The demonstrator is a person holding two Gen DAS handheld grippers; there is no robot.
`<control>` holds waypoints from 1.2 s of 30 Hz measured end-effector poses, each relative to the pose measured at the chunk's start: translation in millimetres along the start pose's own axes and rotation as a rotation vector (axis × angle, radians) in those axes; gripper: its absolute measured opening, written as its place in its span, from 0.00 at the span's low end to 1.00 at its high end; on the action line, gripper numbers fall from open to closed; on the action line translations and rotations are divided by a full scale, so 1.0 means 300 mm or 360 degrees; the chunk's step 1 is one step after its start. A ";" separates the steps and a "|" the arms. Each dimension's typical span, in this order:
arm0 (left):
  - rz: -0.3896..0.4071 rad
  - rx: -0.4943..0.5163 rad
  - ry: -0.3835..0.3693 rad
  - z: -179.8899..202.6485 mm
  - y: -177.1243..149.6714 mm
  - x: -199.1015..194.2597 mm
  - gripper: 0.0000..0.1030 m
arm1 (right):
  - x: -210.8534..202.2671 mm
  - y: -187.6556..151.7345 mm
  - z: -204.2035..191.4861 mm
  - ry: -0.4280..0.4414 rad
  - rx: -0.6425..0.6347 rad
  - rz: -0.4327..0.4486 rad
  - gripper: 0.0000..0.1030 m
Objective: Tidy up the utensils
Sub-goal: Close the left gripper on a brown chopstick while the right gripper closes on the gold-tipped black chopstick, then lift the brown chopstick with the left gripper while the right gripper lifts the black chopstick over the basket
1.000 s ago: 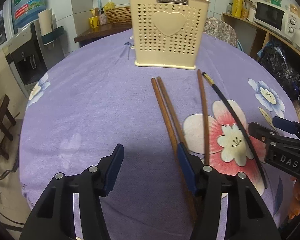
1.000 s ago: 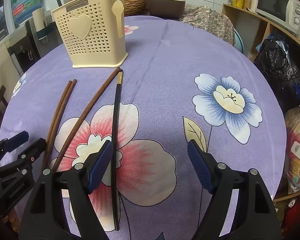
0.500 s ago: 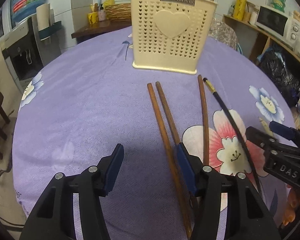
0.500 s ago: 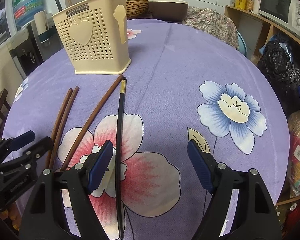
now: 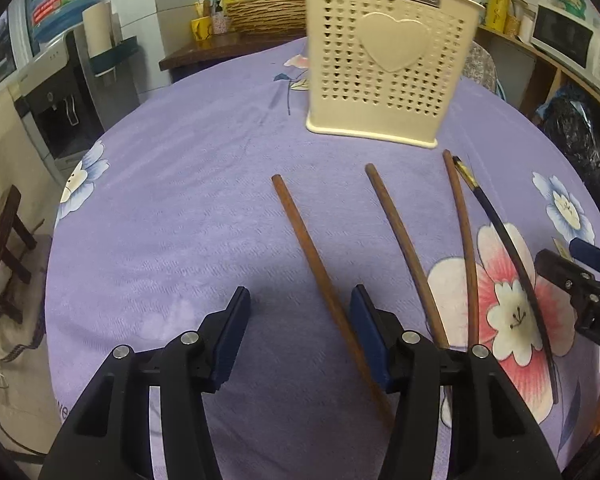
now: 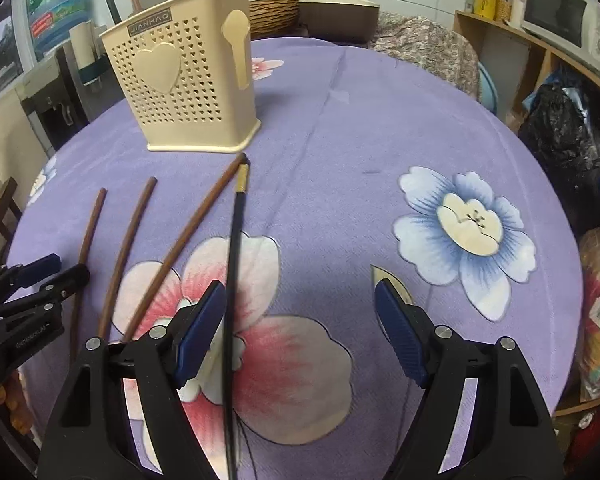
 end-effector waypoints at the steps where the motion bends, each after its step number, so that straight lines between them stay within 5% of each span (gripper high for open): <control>1: -0.0004 -0.0021 -0.0022 -0.004 0.009 0.006 0.51 | 0.008 0.017 -0.008 0.0009 -0.0019 0.0004 0.74; 5: -0.0021 -0.0066 -0.0019 -0.010 0.058 0.042 0.51 | 0.048 0.087 -0.043 0.0078 -0.0061 -0.0017 0.72; 13: -0.0014 -0.0138 0.0045 -0.045 0.097 0.084 0.48 | 0.167 0.136 -0.069 0.0035 -0.0074 -0.0118 0.46; 25: -0.0001 -0.0070 0.0103 -0.002 0.173 0.135 0.11 | 0.239 0.225 -0.114 -0.0016 -0.0130 -0.0100 0.10; 36: 0.0007 -0.0071 0.0067 0.023 0.180 0.135 0.09 | 0.229 0.208 -0.131 0.0017 -0.0161 -0.0088 0.08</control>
Point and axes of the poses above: each gripper's, at about its wrist camera, not at the fingertips, and x roughly the way its jaws point, z to its right, y to its top, the point moved 2 cm from there along x, roughly the way its jaws point, and after that the axes turned 5 degrees about y, right-handed, at the moved point
